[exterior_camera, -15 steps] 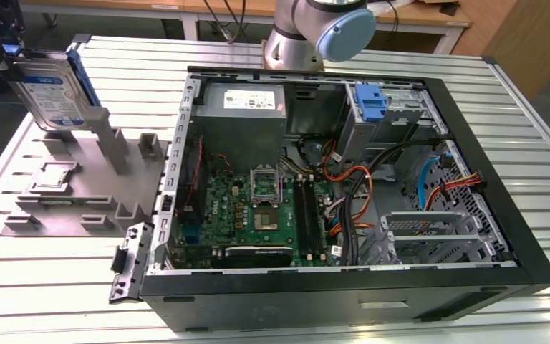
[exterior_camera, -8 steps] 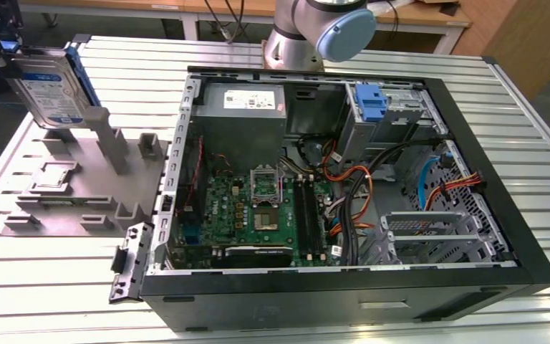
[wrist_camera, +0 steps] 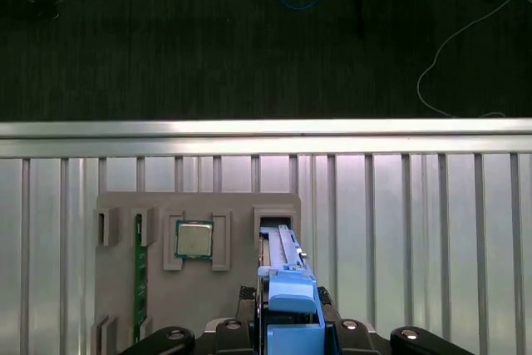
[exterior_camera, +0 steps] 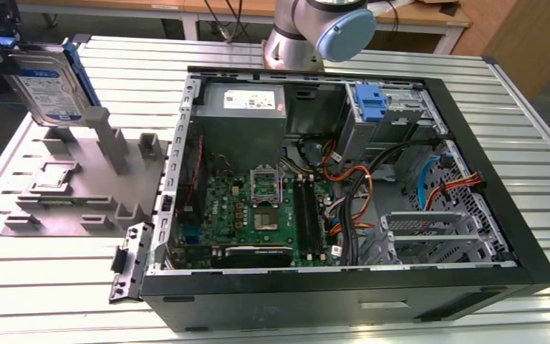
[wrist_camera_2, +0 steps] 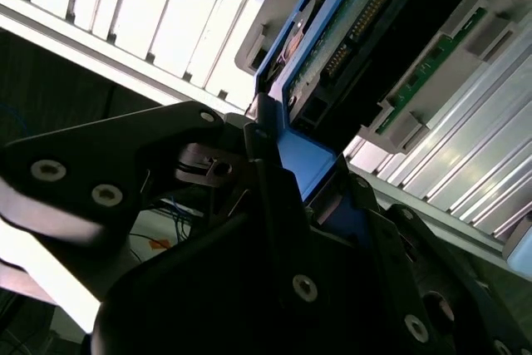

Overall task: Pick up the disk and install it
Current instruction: 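Pick up the disk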

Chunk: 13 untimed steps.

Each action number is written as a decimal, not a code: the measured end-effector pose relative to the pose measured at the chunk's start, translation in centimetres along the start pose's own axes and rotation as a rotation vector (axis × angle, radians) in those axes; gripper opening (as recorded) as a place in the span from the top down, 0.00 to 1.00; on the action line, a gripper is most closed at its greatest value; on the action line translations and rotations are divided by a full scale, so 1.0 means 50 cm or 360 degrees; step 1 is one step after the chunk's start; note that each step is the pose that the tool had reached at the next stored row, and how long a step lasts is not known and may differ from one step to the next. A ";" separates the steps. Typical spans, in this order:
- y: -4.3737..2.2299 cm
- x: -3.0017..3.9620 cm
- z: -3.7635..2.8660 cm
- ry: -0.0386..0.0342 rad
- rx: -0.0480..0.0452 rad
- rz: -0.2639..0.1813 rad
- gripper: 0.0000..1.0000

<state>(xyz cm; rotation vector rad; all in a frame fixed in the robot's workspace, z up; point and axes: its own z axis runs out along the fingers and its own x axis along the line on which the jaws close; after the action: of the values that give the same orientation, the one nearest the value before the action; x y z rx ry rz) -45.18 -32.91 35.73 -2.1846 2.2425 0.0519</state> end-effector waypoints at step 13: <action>0.000 -0.001 -0.019 0.0000 0.0000 0.0000 0.64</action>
<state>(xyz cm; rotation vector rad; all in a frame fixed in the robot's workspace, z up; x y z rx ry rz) -45.17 -32.91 36.66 -2.1846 2.2424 0.0519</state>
